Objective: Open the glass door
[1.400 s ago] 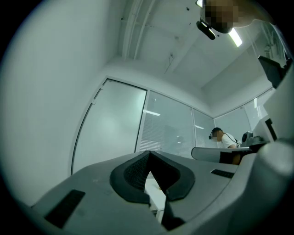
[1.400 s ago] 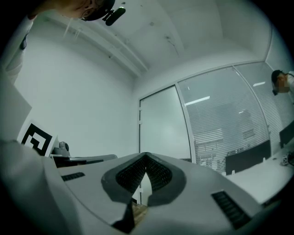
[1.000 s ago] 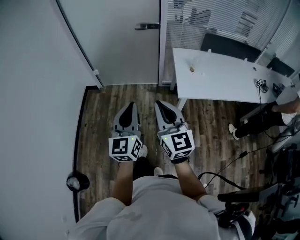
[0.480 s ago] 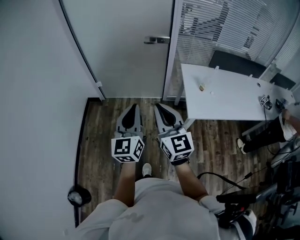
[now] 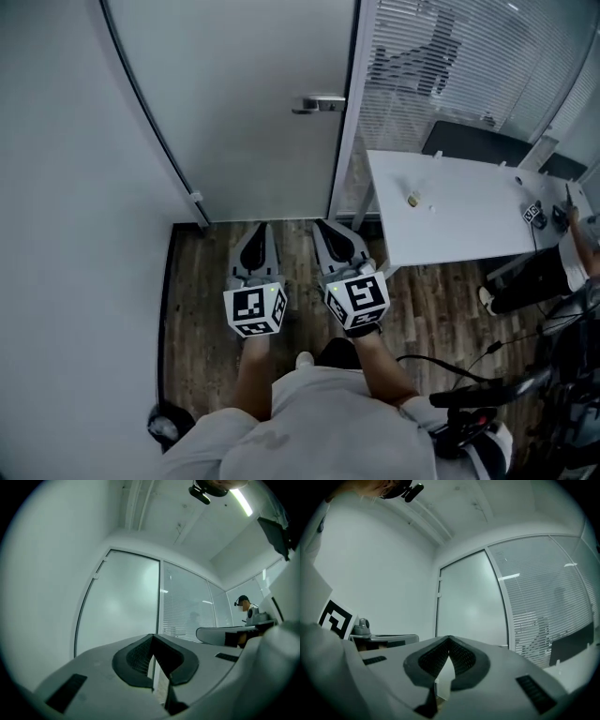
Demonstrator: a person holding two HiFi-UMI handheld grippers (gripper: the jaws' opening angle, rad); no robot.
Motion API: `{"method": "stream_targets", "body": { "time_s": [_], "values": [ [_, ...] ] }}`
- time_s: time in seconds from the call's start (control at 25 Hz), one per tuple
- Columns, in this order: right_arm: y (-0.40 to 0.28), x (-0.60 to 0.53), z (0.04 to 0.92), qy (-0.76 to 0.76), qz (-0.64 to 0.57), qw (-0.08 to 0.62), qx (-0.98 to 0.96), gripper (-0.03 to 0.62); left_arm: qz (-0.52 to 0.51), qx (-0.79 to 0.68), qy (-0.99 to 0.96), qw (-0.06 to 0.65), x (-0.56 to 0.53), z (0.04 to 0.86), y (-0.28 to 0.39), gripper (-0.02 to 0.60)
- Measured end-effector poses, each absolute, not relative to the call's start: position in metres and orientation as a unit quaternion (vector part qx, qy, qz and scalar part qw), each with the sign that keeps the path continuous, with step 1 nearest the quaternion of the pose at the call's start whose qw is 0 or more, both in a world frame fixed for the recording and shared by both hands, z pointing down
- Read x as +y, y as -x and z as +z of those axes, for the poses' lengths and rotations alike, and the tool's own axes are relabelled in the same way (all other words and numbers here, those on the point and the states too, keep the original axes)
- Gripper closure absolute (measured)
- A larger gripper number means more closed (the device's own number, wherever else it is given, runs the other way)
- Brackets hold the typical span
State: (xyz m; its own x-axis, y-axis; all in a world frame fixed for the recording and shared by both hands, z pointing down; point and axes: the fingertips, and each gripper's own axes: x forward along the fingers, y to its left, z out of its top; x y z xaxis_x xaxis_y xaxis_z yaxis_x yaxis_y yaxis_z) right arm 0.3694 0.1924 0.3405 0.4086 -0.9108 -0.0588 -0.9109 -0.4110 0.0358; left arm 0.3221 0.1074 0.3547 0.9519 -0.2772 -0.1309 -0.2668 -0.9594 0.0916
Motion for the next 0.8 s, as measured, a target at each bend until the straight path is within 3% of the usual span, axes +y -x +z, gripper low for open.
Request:
{"method": "stream_targets", "body": {
  "time_s": [0.32, 0.8],
  "values": [
    [-0.380, 0.175, 0.350, 0.829, 0.020, -0.007, 0.558, 0.592, -0.097, -0.093, -0.989, 0.058, 0.120, 0.352, -0.340, 0.580],
    [-0.603, 0.122, 0.306, 0.836, 0.052, 0.045, 0.544, 0.592, -0.092, -0.085, -0.992, 0.029, 0.062, 0.325, -0.551, 0.580]
  ]
}}
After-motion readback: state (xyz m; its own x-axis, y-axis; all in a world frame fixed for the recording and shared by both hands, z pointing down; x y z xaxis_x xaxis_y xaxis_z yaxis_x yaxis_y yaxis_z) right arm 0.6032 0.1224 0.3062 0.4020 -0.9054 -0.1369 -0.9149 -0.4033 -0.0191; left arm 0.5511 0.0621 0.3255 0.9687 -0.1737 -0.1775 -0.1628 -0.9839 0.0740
